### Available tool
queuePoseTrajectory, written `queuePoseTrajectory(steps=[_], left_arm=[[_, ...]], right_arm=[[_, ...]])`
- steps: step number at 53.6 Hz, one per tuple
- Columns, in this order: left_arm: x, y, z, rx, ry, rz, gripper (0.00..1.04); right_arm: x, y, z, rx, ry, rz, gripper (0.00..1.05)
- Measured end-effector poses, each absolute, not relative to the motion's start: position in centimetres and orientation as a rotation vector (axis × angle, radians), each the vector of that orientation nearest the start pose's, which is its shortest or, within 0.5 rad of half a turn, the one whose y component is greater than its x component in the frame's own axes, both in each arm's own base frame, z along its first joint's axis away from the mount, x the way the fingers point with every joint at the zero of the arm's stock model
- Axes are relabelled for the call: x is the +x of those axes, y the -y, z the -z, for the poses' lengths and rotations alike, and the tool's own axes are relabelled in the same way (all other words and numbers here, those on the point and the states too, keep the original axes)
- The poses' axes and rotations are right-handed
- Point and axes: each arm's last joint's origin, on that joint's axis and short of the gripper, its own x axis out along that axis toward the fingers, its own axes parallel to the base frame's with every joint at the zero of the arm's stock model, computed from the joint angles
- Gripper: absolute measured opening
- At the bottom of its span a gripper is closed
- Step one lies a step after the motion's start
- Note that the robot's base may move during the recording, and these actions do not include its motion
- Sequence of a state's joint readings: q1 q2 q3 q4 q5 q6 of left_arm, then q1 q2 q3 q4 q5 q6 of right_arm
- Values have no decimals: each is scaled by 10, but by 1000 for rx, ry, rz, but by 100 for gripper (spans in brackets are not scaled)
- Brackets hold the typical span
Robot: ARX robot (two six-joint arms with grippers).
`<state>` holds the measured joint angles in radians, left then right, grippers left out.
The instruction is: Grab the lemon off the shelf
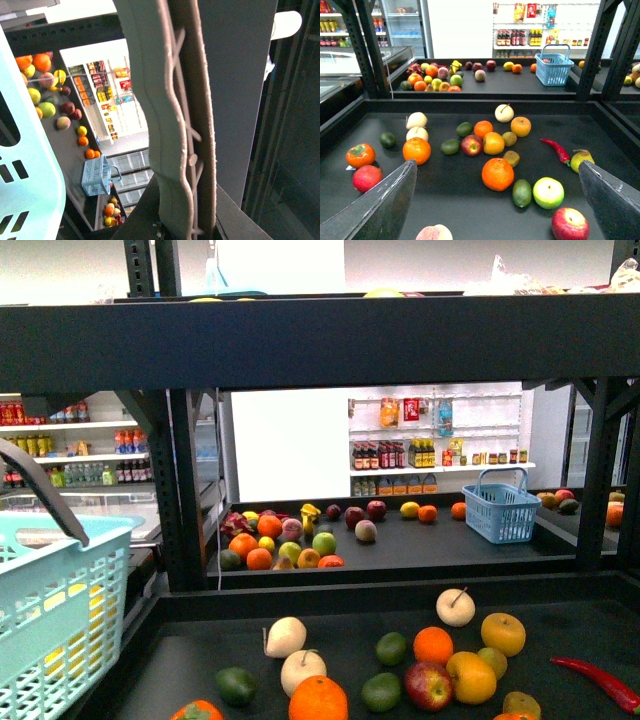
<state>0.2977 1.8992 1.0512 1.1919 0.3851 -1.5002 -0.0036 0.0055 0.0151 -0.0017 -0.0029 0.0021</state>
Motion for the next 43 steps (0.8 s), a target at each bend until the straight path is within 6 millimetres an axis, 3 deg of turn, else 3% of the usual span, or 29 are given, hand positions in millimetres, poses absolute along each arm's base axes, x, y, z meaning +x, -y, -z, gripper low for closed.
queuePoseTrajectory(steps=[14,43], left_arm=[[382,-168,-229,-1374,270,283,10],[382,-225,-210,-1378,306,274,10]], right_arm=[[97,0,-168,2,8,1,97],[97,0,-168,2,8,1,97]])
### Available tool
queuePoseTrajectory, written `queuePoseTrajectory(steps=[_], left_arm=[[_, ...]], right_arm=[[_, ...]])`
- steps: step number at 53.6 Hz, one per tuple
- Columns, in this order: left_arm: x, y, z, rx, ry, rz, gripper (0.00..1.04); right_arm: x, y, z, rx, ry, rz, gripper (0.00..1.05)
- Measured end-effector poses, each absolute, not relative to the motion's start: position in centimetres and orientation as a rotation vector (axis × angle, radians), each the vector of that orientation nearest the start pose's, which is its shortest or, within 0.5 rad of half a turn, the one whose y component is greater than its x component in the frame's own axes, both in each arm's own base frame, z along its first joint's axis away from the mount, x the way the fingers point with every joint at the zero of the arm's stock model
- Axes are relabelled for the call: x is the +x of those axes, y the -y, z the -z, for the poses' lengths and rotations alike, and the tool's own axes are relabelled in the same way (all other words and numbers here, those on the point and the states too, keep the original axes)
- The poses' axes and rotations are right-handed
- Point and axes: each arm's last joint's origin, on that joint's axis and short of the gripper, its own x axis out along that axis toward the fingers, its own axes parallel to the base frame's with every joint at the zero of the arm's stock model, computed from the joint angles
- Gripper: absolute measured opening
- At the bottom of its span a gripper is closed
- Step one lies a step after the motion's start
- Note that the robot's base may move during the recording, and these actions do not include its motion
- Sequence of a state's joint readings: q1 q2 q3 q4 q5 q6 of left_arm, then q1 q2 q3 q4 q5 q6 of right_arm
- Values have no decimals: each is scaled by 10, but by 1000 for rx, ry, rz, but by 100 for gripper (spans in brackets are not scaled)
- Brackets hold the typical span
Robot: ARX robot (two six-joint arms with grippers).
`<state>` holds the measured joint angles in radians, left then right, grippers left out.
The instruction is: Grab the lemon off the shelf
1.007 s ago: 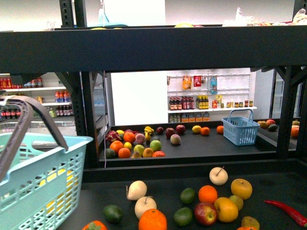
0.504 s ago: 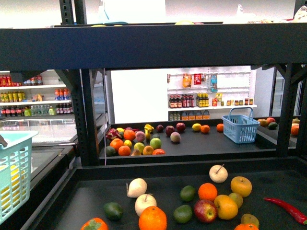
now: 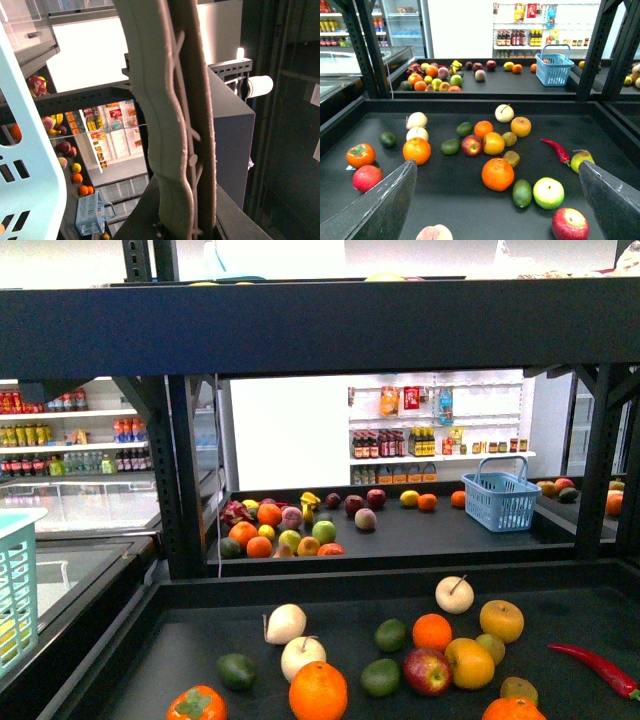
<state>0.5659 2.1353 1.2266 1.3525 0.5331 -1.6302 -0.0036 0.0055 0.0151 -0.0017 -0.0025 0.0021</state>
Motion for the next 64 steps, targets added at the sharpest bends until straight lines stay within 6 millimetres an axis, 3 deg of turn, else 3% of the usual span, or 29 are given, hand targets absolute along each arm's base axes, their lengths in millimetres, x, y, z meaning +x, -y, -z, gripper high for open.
queuePoseTrajectory(steps=[16,31,39,49,64], left_arm=[[378,-245,-201,-1378,326,258,10],[380,-248,-183,-1399,295,246,10],[380,-249,-183,-1393,293,246,10],[378,-253,-179,-1344,286,212,54],[378,-260,-173,-1350,261,110,97]], right_arm=[[97,0,-168,2,8,1,97],[97,0,-168,2,8,1,97],[97,0,-168,2,8,1,97],[97,0,-168,2,8,1,97],[97,0,-168,2,8,1,97]])
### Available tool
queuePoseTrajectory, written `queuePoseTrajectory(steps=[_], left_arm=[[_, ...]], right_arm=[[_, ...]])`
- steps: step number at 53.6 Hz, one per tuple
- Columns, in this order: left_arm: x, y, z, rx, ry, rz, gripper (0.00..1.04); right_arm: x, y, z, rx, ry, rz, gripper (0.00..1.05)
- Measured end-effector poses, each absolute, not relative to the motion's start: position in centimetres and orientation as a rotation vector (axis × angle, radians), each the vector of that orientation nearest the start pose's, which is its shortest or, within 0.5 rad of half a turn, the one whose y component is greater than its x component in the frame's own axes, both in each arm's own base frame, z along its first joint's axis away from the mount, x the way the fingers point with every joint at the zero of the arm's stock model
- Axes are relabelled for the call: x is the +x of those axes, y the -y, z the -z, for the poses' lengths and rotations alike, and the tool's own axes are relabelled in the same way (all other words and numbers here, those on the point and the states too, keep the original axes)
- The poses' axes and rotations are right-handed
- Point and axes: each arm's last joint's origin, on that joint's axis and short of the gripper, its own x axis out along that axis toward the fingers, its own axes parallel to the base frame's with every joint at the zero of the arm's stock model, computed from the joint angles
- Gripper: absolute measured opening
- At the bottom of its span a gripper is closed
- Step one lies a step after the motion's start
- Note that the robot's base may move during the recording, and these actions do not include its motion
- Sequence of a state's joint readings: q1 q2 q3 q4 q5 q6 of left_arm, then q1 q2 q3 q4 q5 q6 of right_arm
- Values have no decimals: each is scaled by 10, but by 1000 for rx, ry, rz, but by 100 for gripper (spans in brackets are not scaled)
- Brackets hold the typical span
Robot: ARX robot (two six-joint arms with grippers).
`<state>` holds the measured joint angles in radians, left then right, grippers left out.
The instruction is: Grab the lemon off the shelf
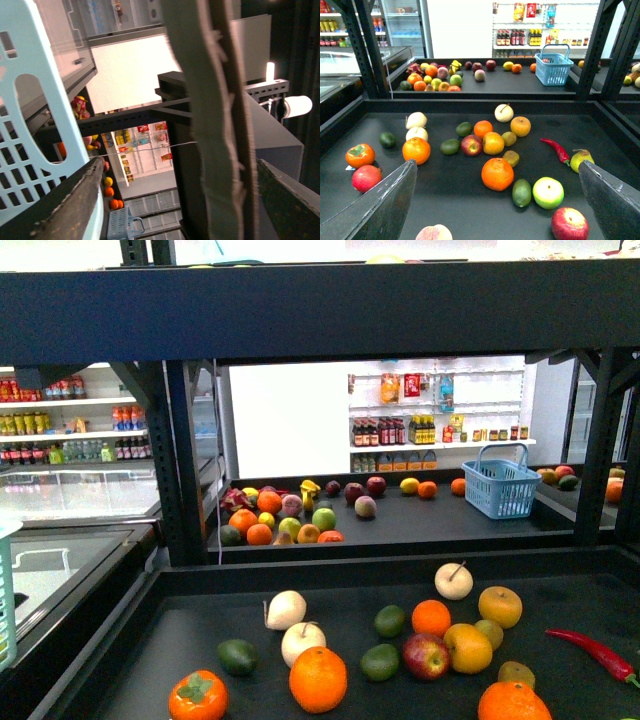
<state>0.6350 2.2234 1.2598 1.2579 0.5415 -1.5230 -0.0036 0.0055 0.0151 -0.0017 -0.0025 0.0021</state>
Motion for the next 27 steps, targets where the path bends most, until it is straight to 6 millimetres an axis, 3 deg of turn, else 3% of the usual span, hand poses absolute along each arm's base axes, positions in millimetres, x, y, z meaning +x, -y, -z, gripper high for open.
queuePoseTrajectory(steps=[7,18,27], left_arm=[[378,-262,-172,-1350,230,41,97],[368,-263,-202,-1267,177,-108,97],[341,-258,-232,-1074,39,-354,97]], right_arm=[[97,0,-168,2,8,1,97],[97,0,-168,2,8,1,97],[97,0,-168,2,8,1,97]])
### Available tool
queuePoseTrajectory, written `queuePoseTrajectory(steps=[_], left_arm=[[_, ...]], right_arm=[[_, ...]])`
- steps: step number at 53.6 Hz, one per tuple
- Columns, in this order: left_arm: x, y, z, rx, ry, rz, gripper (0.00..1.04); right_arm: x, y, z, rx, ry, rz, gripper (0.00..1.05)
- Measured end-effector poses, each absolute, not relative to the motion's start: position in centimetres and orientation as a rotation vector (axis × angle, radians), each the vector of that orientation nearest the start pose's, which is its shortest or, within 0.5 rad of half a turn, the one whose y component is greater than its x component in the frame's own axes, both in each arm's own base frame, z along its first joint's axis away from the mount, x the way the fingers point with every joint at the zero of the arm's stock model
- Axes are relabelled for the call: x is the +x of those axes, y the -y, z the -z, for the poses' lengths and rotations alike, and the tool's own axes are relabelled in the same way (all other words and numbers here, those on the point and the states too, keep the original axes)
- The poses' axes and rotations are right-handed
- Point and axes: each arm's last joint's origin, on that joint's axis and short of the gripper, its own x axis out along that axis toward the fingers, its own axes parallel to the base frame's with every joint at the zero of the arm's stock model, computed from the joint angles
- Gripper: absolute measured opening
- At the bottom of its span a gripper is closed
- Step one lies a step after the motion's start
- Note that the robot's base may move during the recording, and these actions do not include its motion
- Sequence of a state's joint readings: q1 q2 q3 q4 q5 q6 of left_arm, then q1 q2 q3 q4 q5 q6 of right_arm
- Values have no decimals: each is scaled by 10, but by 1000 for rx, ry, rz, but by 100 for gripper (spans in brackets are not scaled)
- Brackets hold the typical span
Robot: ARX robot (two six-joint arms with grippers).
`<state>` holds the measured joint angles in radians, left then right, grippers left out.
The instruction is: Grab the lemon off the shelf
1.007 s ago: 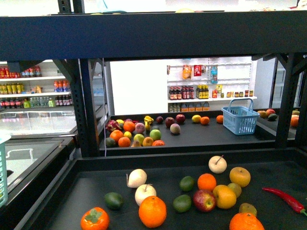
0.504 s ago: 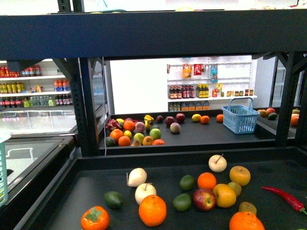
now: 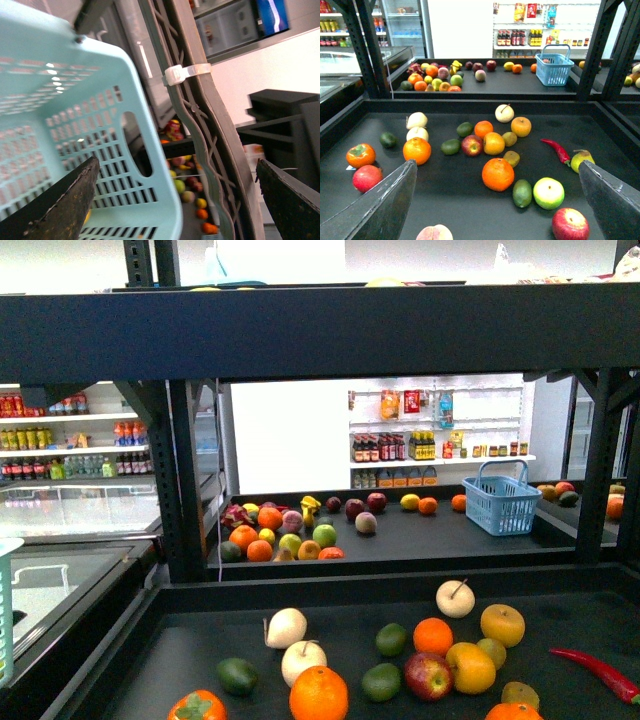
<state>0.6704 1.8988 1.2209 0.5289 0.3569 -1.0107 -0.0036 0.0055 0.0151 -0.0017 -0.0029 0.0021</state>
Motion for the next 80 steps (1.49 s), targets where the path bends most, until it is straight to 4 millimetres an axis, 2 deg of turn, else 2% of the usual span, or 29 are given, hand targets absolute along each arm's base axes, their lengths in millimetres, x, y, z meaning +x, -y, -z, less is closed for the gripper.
queuePoseTrajectory(steps=[6,11,15,21,23,25,27,29,33,36,41,42,47,59,80], left_arm=[[316,-242,-257,-887,-40,-406,97],[288,-220,-280,-705,-82,-409,97],[261,-195,-297,-571,-111,-386,97],[228,-158,-309,-461,-139,-341,97],[218,-148,-310,-399,-121,-275,94],[206,-128,-311,-276,-67,-139,86],[192,-104,-308,-180,-43,-81,78],[171,-67,-296,-113,-50,-42,66],[139,-18,-272,-46,-51,-51,47],[125,-5,-263,-24,-31,-6,37],[110,-1,-246,-18,2,-6,20],[109,-1,-245,-18,6,-6,19],[99,0,-219,-16,-9,-4,2],[98,0,-199,-11,-6,-3,3],[98,0,-179,-11,-7,-3,3]], right_arm=[[97,0,-168,2,8,1,97],[97,0,-168,2,8,1,97],[97,0,-168,2,8,1,97],[97,0,-168,2,8,1,97],[97,0,-168,2,8,1,97],[97,0,-168,2,8,1,97],[97,0,-168,2,8,1,97],[97,0,-168,2,8,0,97],[97,0,-168,2,8,1,97],[97,0,-168,2,8,2,97],[97,0,-168,2,8,3,97],[97,0,-168,2,8,2,97],[97,0,-168,2,8,1,97],[97,0,-168,2,8,0,97],[97,0,-168,2,8,1,97]])
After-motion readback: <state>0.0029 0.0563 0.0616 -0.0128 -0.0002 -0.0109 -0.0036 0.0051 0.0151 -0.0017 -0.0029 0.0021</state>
